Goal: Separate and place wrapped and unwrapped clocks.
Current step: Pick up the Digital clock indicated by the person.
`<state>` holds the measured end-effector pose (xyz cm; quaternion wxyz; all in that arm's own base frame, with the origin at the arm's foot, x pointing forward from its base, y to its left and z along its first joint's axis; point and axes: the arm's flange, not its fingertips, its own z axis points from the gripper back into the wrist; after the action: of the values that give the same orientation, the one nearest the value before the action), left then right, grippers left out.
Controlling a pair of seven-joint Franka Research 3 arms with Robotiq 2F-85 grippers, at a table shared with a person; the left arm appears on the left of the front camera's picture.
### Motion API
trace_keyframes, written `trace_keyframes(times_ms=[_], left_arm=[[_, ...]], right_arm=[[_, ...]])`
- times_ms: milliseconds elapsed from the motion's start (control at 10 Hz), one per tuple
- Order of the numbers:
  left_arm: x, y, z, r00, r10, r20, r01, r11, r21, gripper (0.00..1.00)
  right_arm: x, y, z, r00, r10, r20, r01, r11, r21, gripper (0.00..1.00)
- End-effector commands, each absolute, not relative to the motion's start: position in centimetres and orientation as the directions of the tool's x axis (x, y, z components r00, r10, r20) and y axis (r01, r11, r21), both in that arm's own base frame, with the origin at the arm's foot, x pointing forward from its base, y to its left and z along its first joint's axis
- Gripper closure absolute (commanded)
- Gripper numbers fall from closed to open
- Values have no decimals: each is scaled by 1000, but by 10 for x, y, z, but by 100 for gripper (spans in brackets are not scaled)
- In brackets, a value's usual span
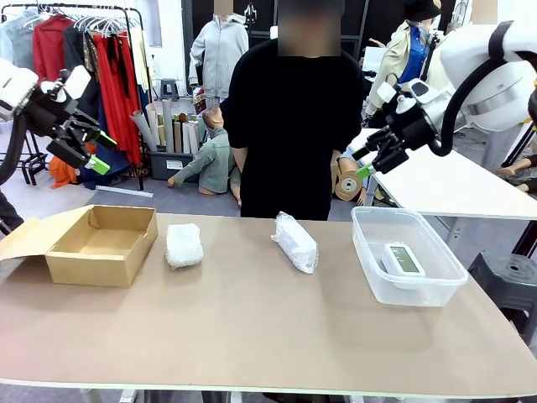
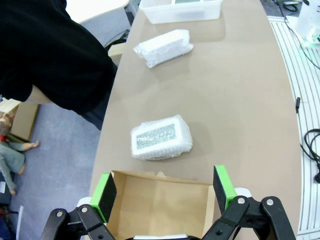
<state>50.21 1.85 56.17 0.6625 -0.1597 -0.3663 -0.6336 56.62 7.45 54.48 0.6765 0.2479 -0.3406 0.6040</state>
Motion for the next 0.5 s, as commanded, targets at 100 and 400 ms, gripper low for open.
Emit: trace_keyframes(times_ms=[100, 400], left_arm=[[502, 18, 562, -73, -720, 690, 956, 146, 253, 0], [502, 18, 562, -73, -720, 690, 956, 146, 253, 0]], right_arm=[[577, 56, 566, -18, 583, 813, -996, 65, -68, 0], [590, 23, 576, 10, 541, 841, -997, 70, -33, 0]])
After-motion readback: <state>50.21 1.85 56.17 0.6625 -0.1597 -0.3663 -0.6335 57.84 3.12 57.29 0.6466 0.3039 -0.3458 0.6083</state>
